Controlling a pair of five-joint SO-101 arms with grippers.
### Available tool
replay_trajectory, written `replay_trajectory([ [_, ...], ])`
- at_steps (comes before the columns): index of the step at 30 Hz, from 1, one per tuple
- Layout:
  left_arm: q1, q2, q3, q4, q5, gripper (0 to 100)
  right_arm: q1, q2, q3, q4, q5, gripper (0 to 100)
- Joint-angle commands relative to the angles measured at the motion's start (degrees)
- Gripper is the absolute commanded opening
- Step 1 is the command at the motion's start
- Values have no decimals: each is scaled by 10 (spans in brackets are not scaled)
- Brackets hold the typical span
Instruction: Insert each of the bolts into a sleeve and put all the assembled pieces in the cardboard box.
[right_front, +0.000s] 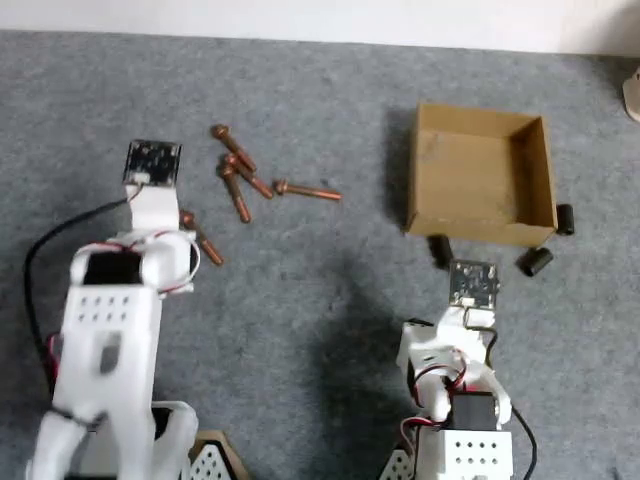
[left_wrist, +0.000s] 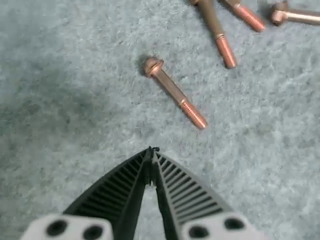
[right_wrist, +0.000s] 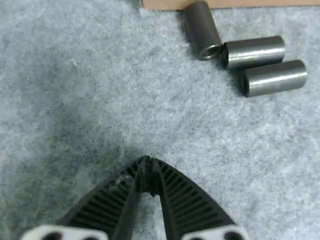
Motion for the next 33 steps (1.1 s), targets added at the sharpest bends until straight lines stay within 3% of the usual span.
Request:
replay_trajectory([
  [1, 5, 66, -51, -40, 105, 7, 5, 4, 85, 0, -5, 9],
  [5, 5, 137, -85, -61, 200, 8, 5, 4, 85, 0, -5, 9],
  [9, 5, 196, -110, -74, 209, 14, 5, 4, 85, 0, -5, 9],
  [18, 7, 305, -158, -69, 210, 287, 5, 4, 85, 0, -5, 9],
  [25, -1, 442, -236, -69, 215, 287, 5, 4, 85, 0, -5, 9],
  [30, -50, 523, -295, -69, 311, 287, 5, 4, 85, 0, -5, 9],
  [33, -68, 544, -306, -69, 327, 287, 5, 4, 85, 0, -5, 9],
])
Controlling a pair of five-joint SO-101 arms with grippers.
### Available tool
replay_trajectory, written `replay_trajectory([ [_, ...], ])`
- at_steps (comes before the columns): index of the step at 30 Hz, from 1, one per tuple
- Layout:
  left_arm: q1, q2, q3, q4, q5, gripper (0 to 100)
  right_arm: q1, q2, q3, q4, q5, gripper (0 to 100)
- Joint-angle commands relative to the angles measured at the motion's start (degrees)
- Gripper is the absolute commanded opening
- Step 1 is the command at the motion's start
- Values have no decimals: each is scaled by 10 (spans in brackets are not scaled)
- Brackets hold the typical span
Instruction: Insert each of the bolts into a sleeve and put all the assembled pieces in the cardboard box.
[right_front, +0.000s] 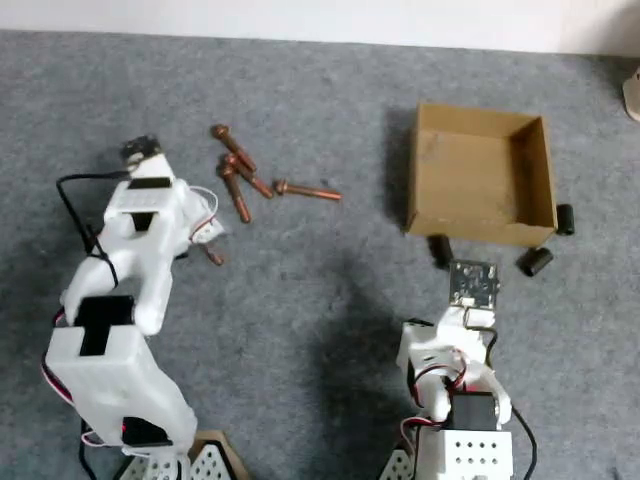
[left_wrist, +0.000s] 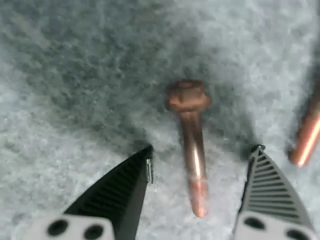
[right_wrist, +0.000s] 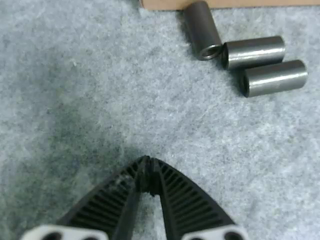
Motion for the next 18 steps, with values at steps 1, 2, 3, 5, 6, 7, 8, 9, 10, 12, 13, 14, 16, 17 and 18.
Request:
replay_trajectory([
  [1, -27, 15, -29, -6, 17, 287, 5, 4, 85, 0, -5, 9],
  [2, -27, 14, -30, -6, 17, 287, 5, 4, 85, 0, -5, 9],
  [3, -27, 14, -32, -6, 17, 287, 5, 4, 85, 0, -5, 9],
  [5, -27, 13, -33, -9, 17, 287, 5, 4, 85, 0, -5, 9],
  [6, -29, 13, -33, -10, 17, 289, 5, 4, 85, 0, -5, 9],
  [7, -30, 13, -33, -10, 17, 289, 5, 4, 85, 0, -5, 9],
  [8, -31, 13, -34, -10, 17, 289, 5, 4, 85, 0, -5, 9],
  [9, -33, 13, -37, -9, 18, 290, 5, 4, 85, 0, -5, 9],
  [10, -38, 13, -42, -7, 18, 290, 5, 4, 85, 0, -5, 9],
  [12, -51, 13, -42, -6, 19, 288, 5, 4, 85, 0, -5, 9],
  [13, -61, 14, -45, -7, 20, 287, 5, 4, 85, 0, -5, 9],
  [14, -69, 14, -44, -6, 20, 287, 5, 4, 85, 0, -5, 9],
  [16, -75, 13, -45, -7, 22, 287, 5, 4, 85, 0, -5, 9],
  [17, -76, 13, -45, -7, 30, 277, 5, 4, 85, 0, -5, 9],
  [18, -75, 14, -45, -7, 43, 254, 5, 4, 85, 0, -5, 9],
])
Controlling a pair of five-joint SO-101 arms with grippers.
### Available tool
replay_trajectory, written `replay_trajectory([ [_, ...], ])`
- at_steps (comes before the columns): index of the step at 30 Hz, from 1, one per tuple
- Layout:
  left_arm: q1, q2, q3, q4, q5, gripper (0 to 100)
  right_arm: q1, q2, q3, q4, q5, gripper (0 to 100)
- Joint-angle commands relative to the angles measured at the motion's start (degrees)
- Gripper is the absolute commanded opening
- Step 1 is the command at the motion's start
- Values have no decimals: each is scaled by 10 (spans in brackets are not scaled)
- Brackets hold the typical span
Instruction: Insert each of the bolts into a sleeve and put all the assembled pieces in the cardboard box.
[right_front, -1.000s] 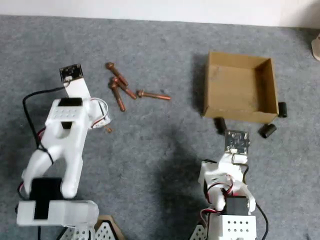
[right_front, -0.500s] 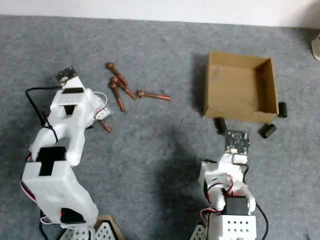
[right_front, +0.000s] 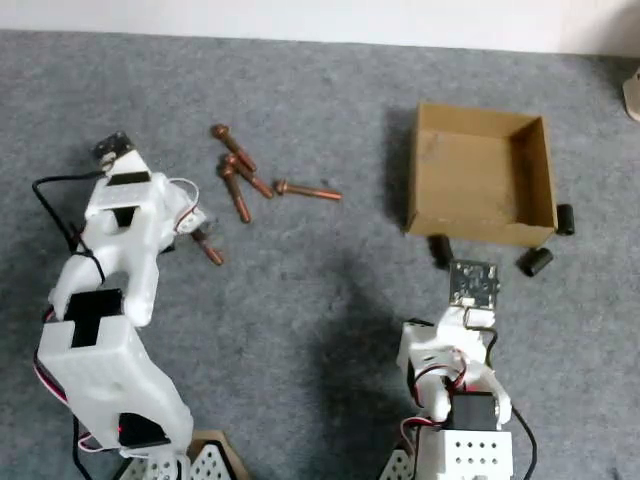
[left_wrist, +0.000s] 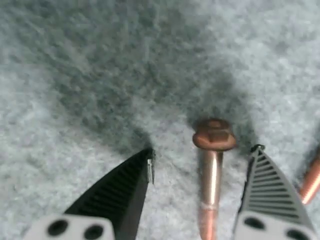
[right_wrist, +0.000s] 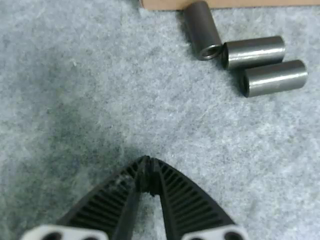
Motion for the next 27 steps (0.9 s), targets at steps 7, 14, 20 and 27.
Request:
replay_trajectory([
  [7, -21, 7, -19, -18, 32, 2, 5, 4, 85, 0, -5, 9],
  [14, 26, 8, -15, -29, 32, 37, 5, 4, 85, 0, -5, 9],
  [20, 81, 2, -20, 29, -43, 18, 3, 4, 85, 0, -4, 9],
  [27, 153, 3, -78, 197, -141, 5, -6, 3, 85, -23, -5, 9],
])
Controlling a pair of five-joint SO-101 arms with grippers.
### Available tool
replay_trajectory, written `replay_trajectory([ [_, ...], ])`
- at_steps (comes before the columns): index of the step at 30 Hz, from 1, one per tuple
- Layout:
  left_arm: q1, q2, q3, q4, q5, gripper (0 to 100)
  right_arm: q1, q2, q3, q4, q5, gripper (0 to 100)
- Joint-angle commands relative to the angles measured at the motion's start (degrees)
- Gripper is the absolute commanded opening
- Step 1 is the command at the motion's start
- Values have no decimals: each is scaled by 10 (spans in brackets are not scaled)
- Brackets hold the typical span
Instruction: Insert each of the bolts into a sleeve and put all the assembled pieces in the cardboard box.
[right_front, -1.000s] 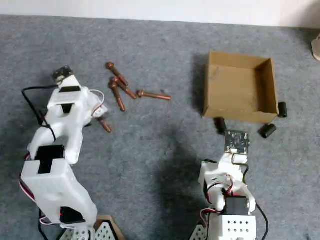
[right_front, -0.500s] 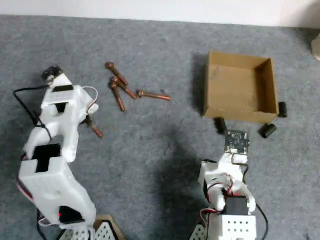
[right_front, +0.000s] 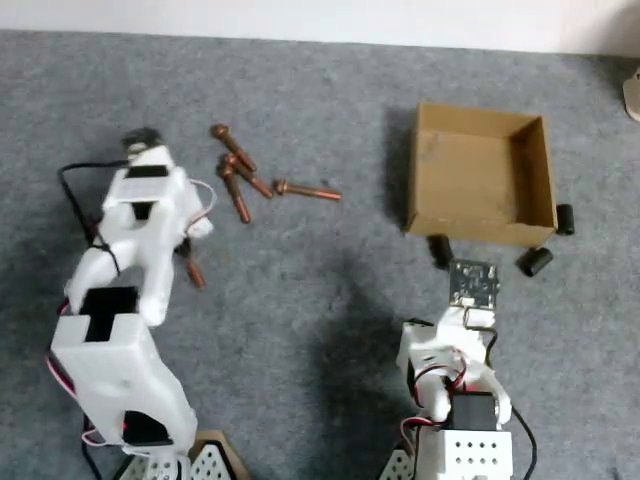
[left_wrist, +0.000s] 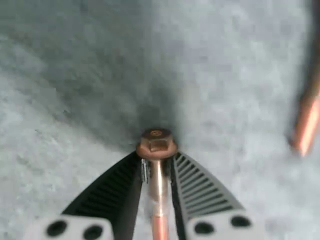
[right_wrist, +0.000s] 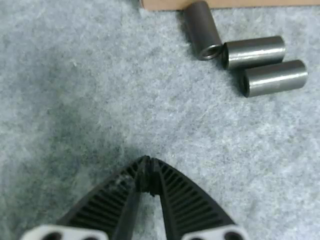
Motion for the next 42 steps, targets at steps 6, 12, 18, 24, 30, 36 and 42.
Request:
replay_trajectory([
  [6, 49, 0, -69, 165, -78, 5, 47, 9, -32, 18, -6, 9],
  [12, 49, 0, -67, 165, -78, 5, 130, 10, -175, 44, -4, 9],
  [18, 49, 0, -66, 165, -78, 5, 213, 95, -218, 11, -5, 9],
  [24, 49, 0, -66, 165, -78, 5, 276, 342, -296, -48, -3, 9],
  [30, 49, 0, -66, 165, -77, 5, 305, 589, -436, -82, -2, 18],
  [36, 49, 1, -66, 165, -78, 5, 336, 788, -595, -79, -5, 191],
  [42, 49, 1, -65, 163, -78, 5, 354, 936, -720, -79, -5, 217],
])
